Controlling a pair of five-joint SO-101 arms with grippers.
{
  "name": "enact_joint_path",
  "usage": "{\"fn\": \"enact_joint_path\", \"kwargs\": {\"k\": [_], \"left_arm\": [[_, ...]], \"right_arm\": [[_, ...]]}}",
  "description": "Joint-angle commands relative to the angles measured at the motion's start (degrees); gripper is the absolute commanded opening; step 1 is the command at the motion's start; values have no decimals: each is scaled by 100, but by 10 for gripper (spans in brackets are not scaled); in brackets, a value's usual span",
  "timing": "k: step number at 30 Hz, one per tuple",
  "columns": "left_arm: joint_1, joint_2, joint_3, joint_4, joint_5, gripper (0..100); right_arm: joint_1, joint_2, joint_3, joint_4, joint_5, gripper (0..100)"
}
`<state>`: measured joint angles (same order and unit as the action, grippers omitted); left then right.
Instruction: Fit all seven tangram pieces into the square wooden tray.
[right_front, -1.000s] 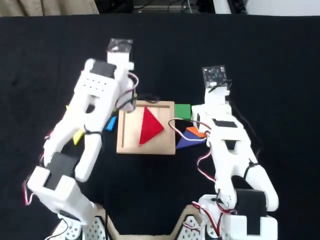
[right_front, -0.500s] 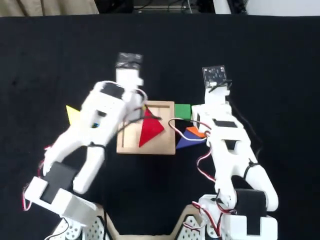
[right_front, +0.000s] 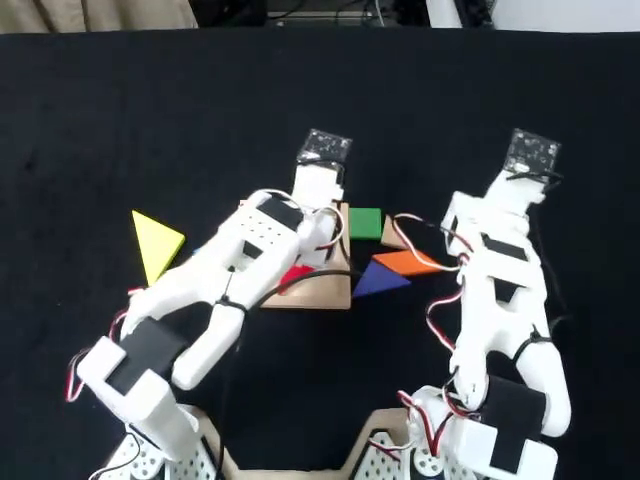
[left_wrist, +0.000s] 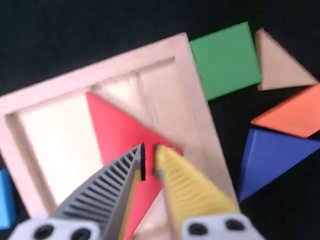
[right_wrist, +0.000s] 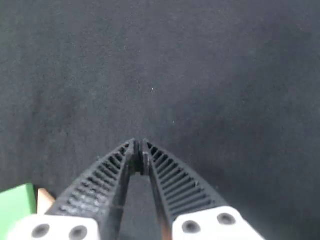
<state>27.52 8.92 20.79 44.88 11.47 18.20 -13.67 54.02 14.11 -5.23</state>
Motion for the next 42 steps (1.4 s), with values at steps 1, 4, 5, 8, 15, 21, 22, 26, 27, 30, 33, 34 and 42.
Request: {"fn": "enact_joint_path", "kwargs": {"k": [1, 4, 5, 8, 15, 21, 22, 26, 27, 30, 33, 34, 42], "left_arm": [[136, 35, -40, -193, -176, 39], [259, 70, -13, -193, -176, 29], [295, 70, -13, -193, -176, 29], [347, 70, -40, -229, -176, 29], [391, 79, 84, -185, -176, 29], [374, 79, 259, -185, -193, 29], [312, 79, 259, -167, -202, 29], [48, 79, 154, 114, -211, 29], [-22, 79, 145, 185, -220, 29], [-251, 79, 127, 369, -466, 29], [-444, 79, 180, 422, -677, 29], [-497, 79, 163, 510, -686, 29], [-699, -9, -57, 879, -703, 29]], "right_arm": [[97, 22, -259, -149, -62, 12], [97, 22, -259, -158, -62, 12], [97, 31, -259, -158, -62, 12], [88, 31, -259, -158, -62, 12], [88, 31, -259, -158, -62, 12], [-79, 31, -251, -158, -53, 12], [-79, 31, -251, -158, -53, 12], [-88, 31, -251, -158, -53, 12], [-88, 31, -251, -158, -53, 12], [-97, 31, -251, -158, -53, 12], [-97, 31, -251, -158, -53, 12], [-97, 31, -251, -158, -53, 12], [-97, 31, -251, -167, -53, 12]]}}
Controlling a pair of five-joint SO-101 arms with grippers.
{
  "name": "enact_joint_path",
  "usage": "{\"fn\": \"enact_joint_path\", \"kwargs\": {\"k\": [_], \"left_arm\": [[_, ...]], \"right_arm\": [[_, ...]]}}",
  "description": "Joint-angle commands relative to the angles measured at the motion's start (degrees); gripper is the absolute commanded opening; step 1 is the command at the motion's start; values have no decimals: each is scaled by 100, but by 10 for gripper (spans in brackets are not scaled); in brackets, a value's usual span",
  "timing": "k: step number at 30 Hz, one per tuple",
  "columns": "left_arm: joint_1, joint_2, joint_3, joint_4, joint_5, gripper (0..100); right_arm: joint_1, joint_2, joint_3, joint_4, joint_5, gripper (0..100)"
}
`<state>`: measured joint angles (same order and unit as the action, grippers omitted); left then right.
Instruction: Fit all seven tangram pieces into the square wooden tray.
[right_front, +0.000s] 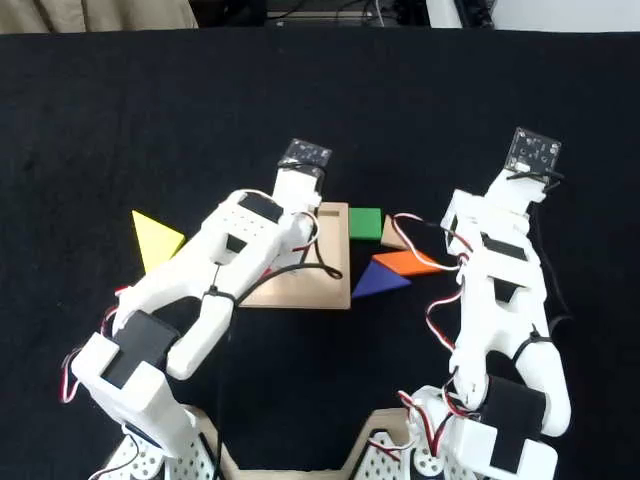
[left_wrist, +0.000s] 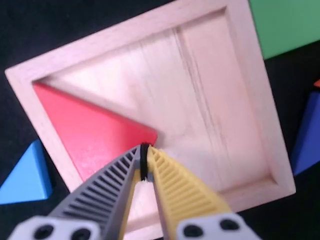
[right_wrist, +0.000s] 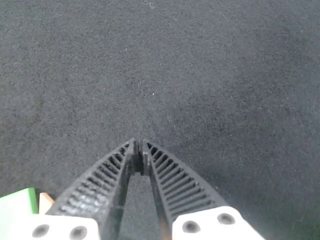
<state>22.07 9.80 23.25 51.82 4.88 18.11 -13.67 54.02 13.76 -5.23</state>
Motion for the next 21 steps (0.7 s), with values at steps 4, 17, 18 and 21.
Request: {"fn": "enact_joint_path", "kwargs": {"k": [4, 17, 18, 21], "left_arm": [[-31, -334, -875, 651, -9, 29], [532, -721, -980, 905, 9, 30], [523, -721, -971, 914, 62, 30], [585, -721, -840, 914, 352, 29]], "right_arm": [[-88, 31, -251, -132, -53, 12], [-255, 31, -251, -132, -53, 12], [-273, 31, -251, -132, -53, 12], [-273, 31, -251, -132, -53, 12]]}}
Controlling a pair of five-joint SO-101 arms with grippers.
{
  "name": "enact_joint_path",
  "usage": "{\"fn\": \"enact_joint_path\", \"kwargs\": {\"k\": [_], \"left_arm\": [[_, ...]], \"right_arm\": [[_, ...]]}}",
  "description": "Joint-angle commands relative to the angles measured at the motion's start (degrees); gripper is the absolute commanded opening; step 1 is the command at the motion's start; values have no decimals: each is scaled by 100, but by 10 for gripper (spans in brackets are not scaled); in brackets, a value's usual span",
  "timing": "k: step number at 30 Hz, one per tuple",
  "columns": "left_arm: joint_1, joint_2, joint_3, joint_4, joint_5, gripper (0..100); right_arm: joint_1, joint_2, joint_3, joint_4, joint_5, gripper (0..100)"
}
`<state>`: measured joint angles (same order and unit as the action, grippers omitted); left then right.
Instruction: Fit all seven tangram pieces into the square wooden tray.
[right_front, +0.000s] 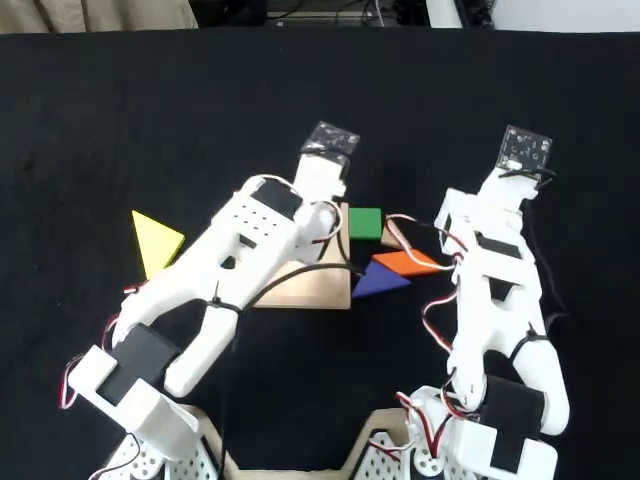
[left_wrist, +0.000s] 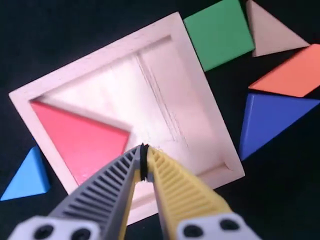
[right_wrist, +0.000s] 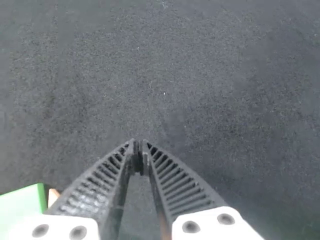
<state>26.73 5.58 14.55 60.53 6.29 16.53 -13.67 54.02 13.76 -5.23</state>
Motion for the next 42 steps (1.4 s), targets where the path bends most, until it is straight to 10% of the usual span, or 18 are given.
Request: {"fn": "enact_joint_path", "kwargs": {"k": [1, 42], "left_arm": [[180, -299, 101, 44, 229, 29], [-435, 774, 75, 44, 220, 29]], "right_arm": [[-114, 31, -251, -132, -53, 12], [-141, 31, -198, -132, -44, 12]]}}
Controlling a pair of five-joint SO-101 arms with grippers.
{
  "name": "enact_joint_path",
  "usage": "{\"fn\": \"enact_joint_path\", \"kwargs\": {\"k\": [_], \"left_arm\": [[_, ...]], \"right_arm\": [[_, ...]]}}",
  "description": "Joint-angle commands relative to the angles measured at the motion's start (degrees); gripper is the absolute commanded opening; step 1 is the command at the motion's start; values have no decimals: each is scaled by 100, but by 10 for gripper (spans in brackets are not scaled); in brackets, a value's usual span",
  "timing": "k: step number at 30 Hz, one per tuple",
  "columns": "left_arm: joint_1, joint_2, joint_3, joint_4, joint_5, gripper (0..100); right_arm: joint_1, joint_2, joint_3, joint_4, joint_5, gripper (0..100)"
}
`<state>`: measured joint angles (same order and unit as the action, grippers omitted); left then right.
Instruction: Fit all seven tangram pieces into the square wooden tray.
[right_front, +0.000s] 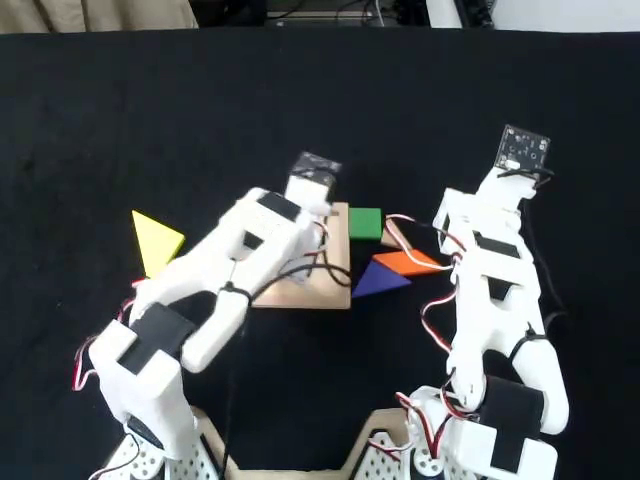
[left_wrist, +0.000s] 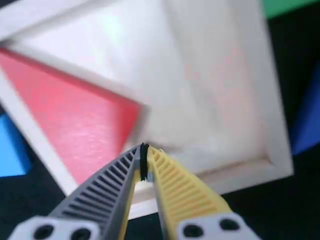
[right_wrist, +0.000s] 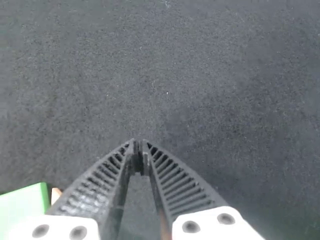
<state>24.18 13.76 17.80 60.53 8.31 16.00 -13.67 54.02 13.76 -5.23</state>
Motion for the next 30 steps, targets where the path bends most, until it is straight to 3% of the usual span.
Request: {"fn": "enact_joint_path", "kwargs": {"k": [1, 24, 30], "left_arm": [[-189, -44, -251, 44, 18, 29], [-1059, -1319, -215, 9, 18, 29], [-1965, -1380, -268, -343, 18, 30]], "right_arm": [[-88, 31, -198, -132, -44, 12], [-88, 31, -198, -132, -44, 12], [-369, 31, -180, -105, 501, 12]]}}
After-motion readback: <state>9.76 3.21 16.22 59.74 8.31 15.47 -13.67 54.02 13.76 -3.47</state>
